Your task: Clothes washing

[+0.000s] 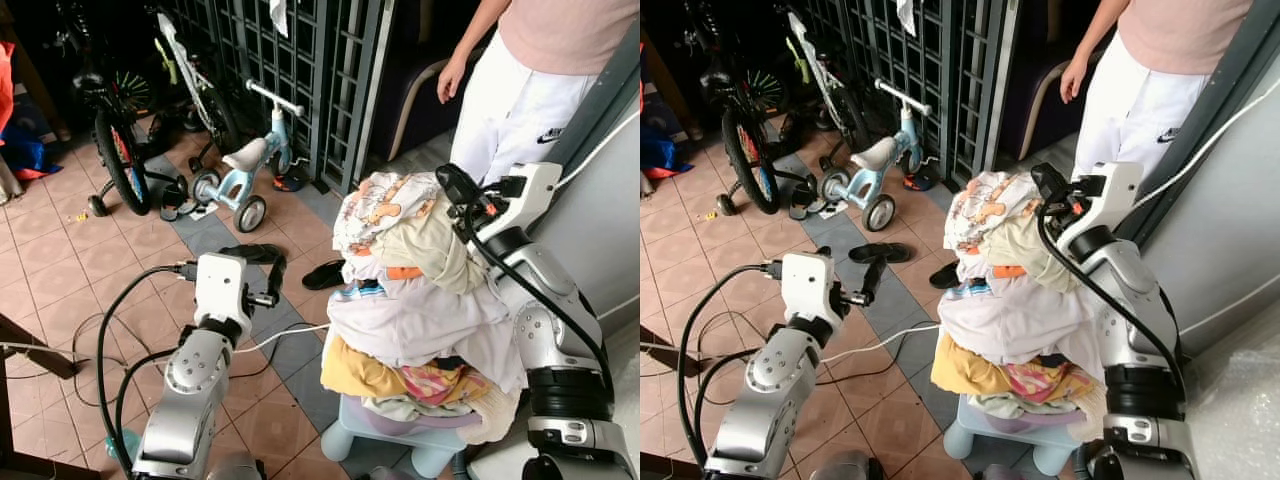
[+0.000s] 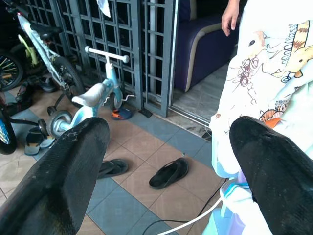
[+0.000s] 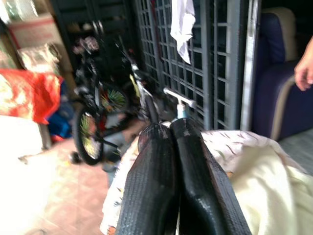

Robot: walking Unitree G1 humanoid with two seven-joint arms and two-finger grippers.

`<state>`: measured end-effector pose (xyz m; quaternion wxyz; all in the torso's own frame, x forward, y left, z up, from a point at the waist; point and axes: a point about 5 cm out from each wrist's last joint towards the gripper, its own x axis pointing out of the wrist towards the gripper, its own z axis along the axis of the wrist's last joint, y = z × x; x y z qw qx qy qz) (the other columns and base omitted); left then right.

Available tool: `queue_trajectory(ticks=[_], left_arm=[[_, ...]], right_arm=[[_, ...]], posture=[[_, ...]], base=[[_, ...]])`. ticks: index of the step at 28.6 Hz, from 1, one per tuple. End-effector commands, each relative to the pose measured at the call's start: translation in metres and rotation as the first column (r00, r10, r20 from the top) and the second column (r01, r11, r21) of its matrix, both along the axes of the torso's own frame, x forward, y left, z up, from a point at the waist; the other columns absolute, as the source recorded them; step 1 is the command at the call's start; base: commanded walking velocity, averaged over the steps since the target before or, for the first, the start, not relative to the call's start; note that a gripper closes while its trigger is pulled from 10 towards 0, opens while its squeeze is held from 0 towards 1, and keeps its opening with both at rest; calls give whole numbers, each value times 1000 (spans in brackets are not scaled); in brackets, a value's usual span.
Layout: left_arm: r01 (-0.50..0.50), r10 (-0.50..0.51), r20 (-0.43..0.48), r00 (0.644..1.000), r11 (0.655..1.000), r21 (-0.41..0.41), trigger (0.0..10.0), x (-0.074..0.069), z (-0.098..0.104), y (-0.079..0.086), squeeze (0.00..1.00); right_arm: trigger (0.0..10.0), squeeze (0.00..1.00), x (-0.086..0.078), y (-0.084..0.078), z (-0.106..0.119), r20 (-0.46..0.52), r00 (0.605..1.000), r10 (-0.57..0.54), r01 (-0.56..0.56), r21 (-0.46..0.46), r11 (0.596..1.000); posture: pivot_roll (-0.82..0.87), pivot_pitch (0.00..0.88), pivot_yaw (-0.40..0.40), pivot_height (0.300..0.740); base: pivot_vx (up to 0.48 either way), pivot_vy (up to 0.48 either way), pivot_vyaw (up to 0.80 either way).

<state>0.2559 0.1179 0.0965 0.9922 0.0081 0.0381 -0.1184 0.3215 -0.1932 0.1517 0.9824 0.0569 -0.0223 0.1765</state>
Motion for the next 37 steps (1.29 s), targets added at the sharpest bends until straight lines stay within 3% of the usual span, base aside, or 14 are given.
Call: queue_trajectory(ticks=[1,2,3,10,12,15,20,25,32,33,34,35,36,37], left_arm=[[4,-4,13,1000,1000,-8,10000,3,3,0,0],[-13,13,13,1000,1000,-12,10000,2,4,2,0],[-19,20,11,1000,1000,-12,10000,1,4,3,0],[-7,7,-10,1000,1000,-7,10000,-10,0,1,0],[19,-19,6,1000,1000,2,10000,-8,6,-3,0],[15,-15,11,1000,1000,15,10000,-9,9,2,0],[-14,14,-7,1000,1000,26,10000,-18,6,9,0],[-24,25,-37,999,1000,12,10000,-30,2,6,0],[119,-122,22,992,987,106,10000,-34,10,-8,0],[110,-113,16,994,989,98,10000,-31,10,-7,0],[106,-108,15,994,990,98,10000,-29,10,-6,0],[100,-102,17,995,990,99,10000,-28,11,-5,0],[91,-94,20,995,991,99,10000,-26,12,-3,0],[71,-73,19,997,993,90,10000,-24,12,-1,0]], right_arm=[[10000,1000,0,8,-8,-7,1000,9,-10,-149,989],[10000,1000,-3,19,-15,1,999,32,-30,-294,955],[10000,1000,-4,23,-17,13,999,40,-33,-325,945],[10000,1000,1,63,-16,97,982,164,-107,-431,896],[10000,1000,14,87,-4,147,975,169,-93,-418,903],[10000,1000,20,112,-2,191,962,194,-69,-517,853],[10000,1000,25,104,-18,130,987,93,-5,-557,831],[10000,1000,30,84,-47,-13,1000,-13,3,-600,800],[10000,988,42,67,-59,-73,985,-156,69,-663,745],[10000,510,44,64,-60,-62,982,-179,85,-700,709],[10000,173,44,63,-59,-59,980,-189,94,-703,705],[10000,137,45,62,-59,-59,979,-195,99,-698,709],[6196,133,46,63,-58,-59,979,-193,99,-693,714],[0,67,47,63,-58,-64,978,-197,100,-686,720]], posture=[[17,0,-1,740],[28,0,-4,740],[32,0,-7,740],[74,0,-5,740],[85,0,3,740],[102,0,0,740],[117,0,-18,740],[117,26,-18,740],[121,30,-16,740],[122,26,-18,740],[123,24,-20,740],[123,24,-20,740],[124,24,-21,740],[124,21,-23,740]], base=[[0,0,0],[0,0,0],[0,0,0],[0,0,0],[0,0,0],[0,0,0],[0,0,0],[0,0,0],[0,0,0],[0,0,0],[0,0,0],[0,0,0],[0,0,0],[0,0,0]])
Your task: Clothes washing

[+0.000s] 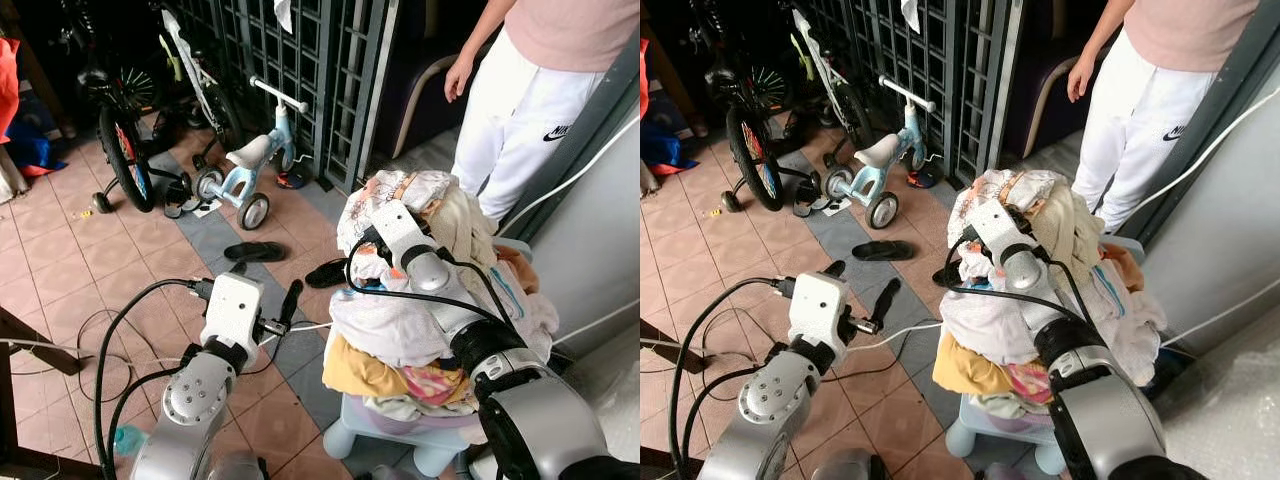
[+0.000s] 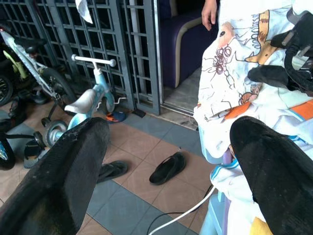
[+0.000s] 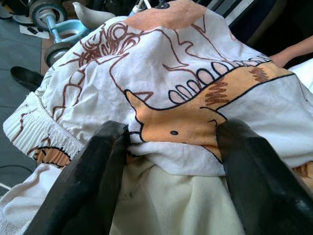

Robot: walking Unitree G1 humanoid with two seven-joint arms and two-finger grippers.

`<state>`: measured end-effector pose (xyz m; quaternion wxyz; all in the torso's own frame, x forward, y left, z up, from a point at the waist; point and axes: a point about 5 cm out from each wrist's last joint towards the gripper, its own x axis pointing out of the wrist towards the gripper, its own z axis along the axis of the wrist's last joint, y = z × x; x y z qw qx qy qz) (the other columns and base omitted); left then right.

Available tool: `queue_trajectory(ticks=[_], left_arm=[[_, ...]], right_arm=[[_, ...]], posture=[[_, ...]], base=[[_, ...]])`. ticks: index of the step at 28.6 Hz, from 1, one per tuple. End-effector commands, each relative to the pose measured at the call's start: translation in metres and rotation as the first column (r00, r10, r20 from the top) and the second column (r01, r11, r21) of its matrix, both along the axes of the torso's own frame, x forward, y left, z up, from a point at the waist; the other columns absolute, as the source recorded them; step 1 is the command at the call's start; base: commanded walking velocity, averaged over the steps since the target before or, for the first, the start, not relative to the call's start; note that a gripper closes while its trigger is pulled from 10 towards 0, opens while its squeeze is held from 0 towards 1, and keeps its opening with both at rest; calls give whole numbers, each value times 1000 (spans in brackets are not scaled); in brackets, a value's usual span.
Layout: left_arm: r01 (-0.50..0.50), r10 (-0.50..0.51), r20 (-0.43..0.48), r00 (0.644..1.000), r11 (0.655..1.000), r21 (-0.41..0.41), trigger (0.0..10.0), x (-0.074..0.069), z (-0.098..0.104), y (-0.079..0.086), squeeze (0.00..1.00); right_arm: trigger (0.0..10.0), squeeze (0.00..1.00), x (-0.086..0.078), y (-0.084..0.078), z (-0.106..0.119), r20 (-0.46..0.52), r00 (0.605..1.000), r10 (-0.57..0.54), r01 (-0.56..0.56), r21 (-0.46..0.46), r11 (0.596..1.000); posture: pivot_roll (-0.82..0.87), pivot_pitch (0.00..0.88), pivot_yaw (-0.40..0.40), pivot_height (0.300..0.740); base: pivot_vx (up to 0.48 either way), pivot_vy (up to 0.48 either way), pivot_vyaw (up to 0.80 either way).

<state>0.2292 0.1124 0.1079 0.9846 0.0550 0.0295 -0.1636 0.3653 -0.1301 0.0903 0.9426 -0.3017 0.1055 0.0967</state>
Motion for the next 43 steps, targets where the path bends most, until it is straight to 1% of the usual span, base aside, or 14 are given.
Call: queue_trajectory(ticks=[1,2,7,12,13,17,20,23,25,26,31,38,41,43], left_arm=[[-23,23,-4,1000,1000,2,10000,2,1,4,0],[-32,32,-8,999,999,-5,10000,2,1,5,0],[-34,34,-17,999,999,-10,10000,0,-2,2,0],[-36,35,-19,999,999,-17,10000,1,-3,0,0],[-37,37,-17,999,999,-21,10000,3,-3,0,0],[-35,35,-12,999,999,-23,10000,6,-2,-1,0],[-42,42,-10,999,999,-25,10000,7,-2,0,0],[-47,47,-12,999,998,-29,10000,8,-3,0,0],[-49,49,-11,999,998,-34,10000,8,-3,-1,0],[-52,52,-11,999,998,-38,10000,10,-3,-2,0],[-65,65,-12,998,996,-55,10000,12,-4,-2,0],[-96,94,-24,995,992,-82,10000,15,-5,0,0],[-108,107,-23,994,990,-89,10000,17,-5,0,0],[-111,110,-20,994,990,-91,10000,17,-6,1,0]], right_arm=[[0,67,3,-1,3,6,1000,-16,16,10,1000],[0,0,3,-1,1,-7,1000,-23,23,18,1000],[0,0,-3,-8,-13,-85,994,-74,82,94,992],[0,0,-8,-19,-23,-147,977,-152,177,175,968],[0,0,-9,-24,-26,-175,966,-191,228,227,947],[0,0,-9,-29,-25,-183,957,-226,271,271,924],[0,0,-6,-30,-21,-179,953,-243,292,348,891],[0,0,-3,-29,-14,-148,960,-239,278,386,880],[0,0,1,-30,-6,-102,966,-239,259,404,877],[0,0,3,-30,-1,-77,969,-233,243,437,866],[0,0,4,-32,9,-5,976,-220,193,497,846],[0,0,5,-40,22,85,967,-240,154,555,817],[0,0,5,-49,40,187,952,-243,92,583,807],[0,0,3,-57,51,252,937,-240,51,583,811]], posture=[[124,21,-23,740],[124,21,-23,740],[122,15,-28,740],[113,11,-30,740],[107,5,-31,740],[105,4,-32,740],[101,0,-36,740],[95,0,-40,740],[92,0,-41,740],[89,0,-43,740],[80,0,-49,740],[67,0,-50,740],[65,0,-53,740],[64,0,-54,740]], base=[[0,0,0],[0,0,0],[0,0,0],[0,0,0],[0,0,0],[0,0,0],[0,0,0],[0,0,0],[0,0,0],[0,0,0],[0,0,0],[0,0,0],[0,0,0],[0,0,0]])
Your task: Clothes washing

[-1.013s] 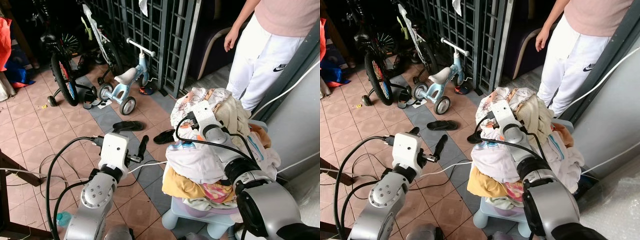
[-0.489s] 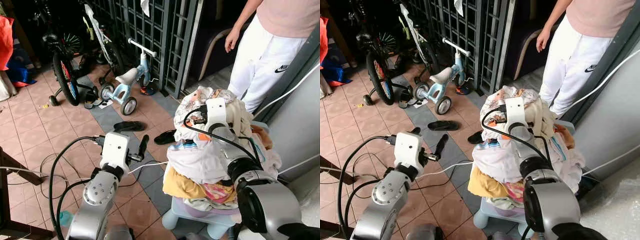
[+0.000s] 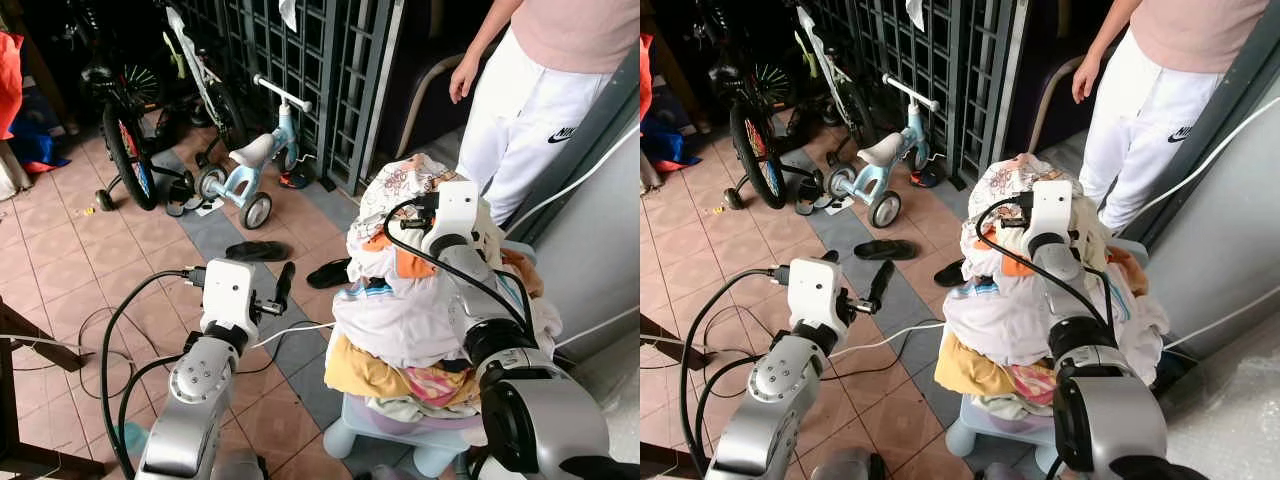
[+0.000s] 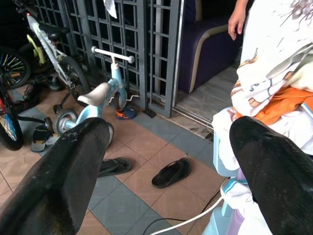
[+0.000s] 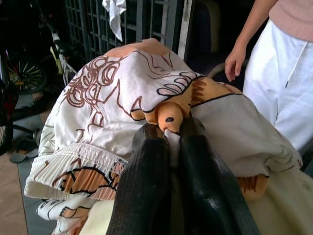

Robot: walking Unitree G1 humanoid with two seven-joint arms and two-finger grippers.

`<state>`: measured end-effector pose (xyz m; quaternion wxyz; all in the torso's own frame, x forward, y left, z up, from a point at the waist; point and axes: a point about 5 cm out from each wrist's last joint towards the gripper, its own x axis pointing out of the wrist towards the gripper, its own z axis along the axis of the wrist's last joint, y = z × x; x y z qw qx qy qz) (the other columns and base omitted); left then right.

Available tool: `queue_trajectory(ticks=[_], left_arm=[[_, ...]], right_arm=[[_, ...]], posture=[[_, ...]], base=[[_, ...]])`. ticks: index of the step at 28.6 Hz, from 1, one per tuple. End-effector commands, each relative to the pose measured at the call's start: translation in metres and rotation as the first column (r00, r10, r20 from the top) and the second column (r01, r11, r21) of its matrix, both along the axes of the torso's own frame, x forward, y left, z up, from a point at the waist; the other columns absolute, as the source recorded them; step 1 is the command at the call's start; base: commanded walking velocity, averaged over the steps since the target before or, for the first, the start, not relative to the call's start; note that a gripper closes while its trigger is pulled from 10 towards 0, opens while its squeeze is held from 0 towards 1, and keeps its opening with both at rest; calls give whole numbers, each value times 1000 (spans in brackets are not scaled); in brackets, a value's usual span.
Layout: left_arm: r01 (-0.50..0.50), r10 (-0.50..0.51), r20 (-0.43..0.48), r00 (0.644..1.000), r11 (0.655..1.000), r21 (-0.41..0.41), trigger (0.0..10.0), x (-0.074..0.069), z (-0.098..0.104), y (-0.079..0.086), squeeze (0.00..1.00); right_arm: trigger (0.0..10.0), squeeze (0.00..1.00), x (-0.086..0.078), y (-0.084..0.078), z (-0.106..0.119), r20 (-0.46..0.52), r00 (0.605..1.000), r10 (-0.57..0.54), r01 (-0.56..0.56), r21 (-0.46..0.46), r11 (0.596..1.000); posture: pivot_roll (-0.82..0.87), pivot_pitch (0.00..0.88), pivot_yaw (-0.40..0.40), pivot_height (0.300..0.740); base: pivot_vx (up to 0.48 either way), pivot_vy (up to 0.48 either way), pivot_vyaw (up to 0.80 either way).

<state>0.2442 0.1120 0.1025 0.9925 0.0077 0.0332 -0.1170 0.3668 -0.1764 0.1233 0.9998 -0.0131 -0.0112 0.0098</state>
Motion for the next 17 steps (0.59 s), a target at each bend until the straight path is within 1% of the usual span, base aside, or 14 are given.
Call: queue_trajectory(ticks=[1,3,6,8,9,10,11,12,13,14,15,16,17], left_arm=[[-14,14,3,1000,1000,-1,10000,2,-1,1,0],[-15,15,4,1000,1000,0,10000,3,-1,2,0],[-17,17,5,1000,1000,2,10000,3,-2,3,0],[-16,16,4,1000,1000,1,10000,3,-3,3,0],[-12,12,3,1000,1000,-1,10000,3,-3,2,0],[-12,12,3,1000,1000,-1,10000,3,-3,2,0],[-7,7,1,1000,1000,-3,10000,3,-4,1,0],[-3,3,0,1000,1000,-4,10000,4,-4,1,0],[-3,3,0,1000,1000,-4,10000,4,-4,1,0],[12,-12,2,1000,1000,-5,10000,6,-4,-2,0],[12,-12,2,1000,1000,-5,10000,6,-4,-2,0],[17,-17,3,1000,1000,-5,10000,7,-4,-3,0],[21,-21,5,1000,1000,-6,10000,8,-4,-4,0]], right_arm=[[0,0,-2,-18,24,118,993,-19,20,0,1000],[0,0,-10,-28,32,150,988,-22,24,-8,1000],[0,0,-23,-38,38,175,984,-7,11,-20,1000],[0,0,-46,-48,36,164,985,45,-38,-47,998],[0,0,-66,-51,32,138,985,107,-98,-70,993],[0,0,-66,-51,32,138,985,107,-98,-70,993],[0,0,-79,-51,24,99,983,155,-146,-94,985],[0,0,-89,-51,19,70,980,187,-179,-107,978],[0,0,-89,-51,19,70,980,187,-179,-107,978],[0,0,-124,-45,-9,-87,935,343,-353,-144,925],[0,0,-124,-45,-9,-87,935,343,-353,-144,925],[0,0,-138,-42,-20,-155,903,400,-422,-146,895],[0,0,-155,-39,-36,-241,853,464,-507,-168,845]], posture=[[63,0,-56,740],[58,0,-60,740],[50,0,-62,740],[35,0,-60,740],[28,0,-58,740],[28,0,-58,740],[24,0,-57,740],[15,0,-55,740],[15,0,-55,740],[0,0,-47,740],[0,0,-47,740],[0,0,-47,740],[-5,0,-40,740]], base=[[0,0,0],[0,0,0],[0,0,0],[0,0,0],[0,0,0],[0,0,0],[0,0,0],[0,0,0],[0,0,0],[0,0,0],[0,0,0],[0,0,0],[0,0,0]])
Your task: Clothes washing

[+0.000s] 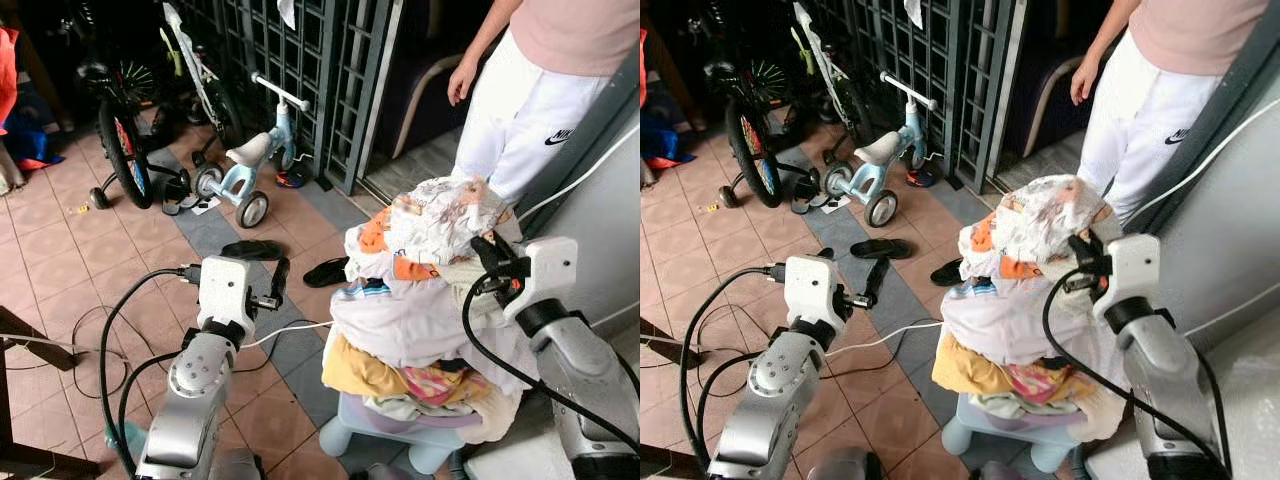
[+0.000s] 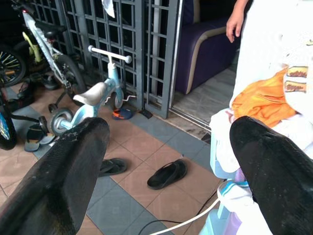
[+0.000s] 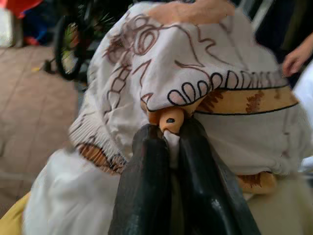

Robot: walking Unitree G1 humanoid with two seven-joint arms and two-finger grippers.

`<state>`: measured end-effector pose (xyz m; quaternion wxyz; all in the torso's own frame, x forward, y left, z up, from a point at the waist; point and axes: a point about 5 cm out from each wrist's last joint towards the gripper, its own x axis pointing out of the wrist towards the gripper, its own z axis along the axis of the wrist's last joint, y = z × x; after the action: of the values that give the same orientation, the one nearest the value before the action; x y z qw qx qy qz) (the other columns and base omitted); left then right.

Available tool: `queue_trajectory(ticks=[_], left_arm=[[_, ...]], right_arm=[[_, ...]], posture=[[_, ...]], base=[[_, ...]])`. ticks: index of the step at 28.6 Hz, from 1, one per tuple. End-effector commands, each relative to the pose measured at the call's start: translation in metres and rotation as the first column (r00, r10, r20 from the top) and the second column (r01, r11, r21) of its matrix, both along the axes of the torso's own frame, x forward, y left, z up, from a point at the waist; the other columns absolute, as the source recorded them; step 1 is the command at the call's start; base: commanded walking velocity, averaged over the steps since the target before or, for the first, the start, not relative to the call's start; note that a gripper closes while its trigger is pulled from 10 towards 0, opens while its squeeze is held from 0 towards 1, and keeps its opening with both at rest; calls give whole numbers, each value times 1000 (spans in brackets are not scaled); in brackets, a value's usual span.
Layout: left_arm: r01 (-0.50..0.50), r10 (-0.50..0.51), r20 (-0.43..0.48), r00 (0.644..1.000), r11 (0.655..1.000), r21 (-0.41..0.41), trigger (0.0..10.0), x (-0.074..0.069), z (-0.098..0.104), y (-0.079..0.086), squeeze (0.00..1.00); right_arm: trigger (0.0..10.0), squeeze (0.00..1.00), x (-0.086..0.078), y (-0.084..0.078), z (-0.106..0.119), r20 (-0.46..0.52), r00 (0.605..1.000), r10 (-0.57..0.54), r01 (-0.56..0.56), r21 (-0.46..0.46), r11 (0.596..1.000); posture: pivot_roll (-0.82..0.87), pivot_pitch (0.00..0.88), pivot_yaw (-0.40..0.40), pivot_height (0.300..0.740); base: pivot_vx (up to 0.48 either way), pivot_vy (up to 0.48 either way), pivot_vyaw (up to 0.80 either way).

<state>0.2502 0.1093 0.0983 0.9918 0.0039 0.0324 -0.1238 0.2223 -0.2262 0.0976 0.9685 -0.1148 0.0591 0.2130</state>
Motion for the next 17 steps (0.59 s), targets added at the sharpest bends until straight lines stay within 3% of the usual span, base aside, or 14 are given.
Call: queue_trajectory(ticks=[1,4,5,6,7,9,12,13,15,17], left_arm=[[10,-10,6,1000,1000,2,10000,2,1,-1,0],[14,-14,6,1000,1000,5,10000,3,0,-2,0],[14,-14,7,1000,1000,6,10000,2,0,-1,0],[14,-14,7,1000,1000,6,10000,2,0,-1,0],[12,-12,8,1000,1000,8,10000,2,0,-1,0],[0,0,8,1000,1000,16,10000,2,1,5,0],[-5,5,2,1000,1000,26,10000,0,-1,9,0],[-5,5,2,1000,1000,26,10000,0,-1,9,0],[-8,8,-1,1000,1000,29,10000,-1,-1,10,0],[-10,10,-3,1000,1000,27,10000,-2,-2,9,0]], right_arm=[[0,0,-20,11,-19,-96,985,140,-147,-70,987],[0,0,-20,12,-31,-148,982,122,-138,-103,985],[706,1000,-15,11,-32,-164,982,92,-116,-144,983],[706,1000,-15,11,-32,-164,982,92,-116,-144,983],[10000,1000,-12,11,-32,-184,980,79,-112,-175,978],[10000,1000,7,22,-12,-139,985,105,-129,-174,976],[10000,1000,20,32,7,-35,985,169,-172,-187,967],[10000,1000,20,32,7,-35,985,169,-172,-187,967],[10000,1000,29,42,29,100,973,208,-190,-164,968],[10000,1000,30,46,36,121,968,221,-208,-116,971]], posture=[[-4,0,-37,740],[-1,0,-36,740],[6,0,-36,740],[6,0,-36,740],[16,0,-37,740],[25,0,-36,740],[29,0,-40,740],[29,0,-40,740],[32,0,-43,740],[33,0,-46,740]], base=[[0,0,0],[0,0,0],[0,0,0],[0,0,0],[0,0,0],[0,0,0],[0,0,0],[0,0,0],[0,0,0],[0,0,0]])
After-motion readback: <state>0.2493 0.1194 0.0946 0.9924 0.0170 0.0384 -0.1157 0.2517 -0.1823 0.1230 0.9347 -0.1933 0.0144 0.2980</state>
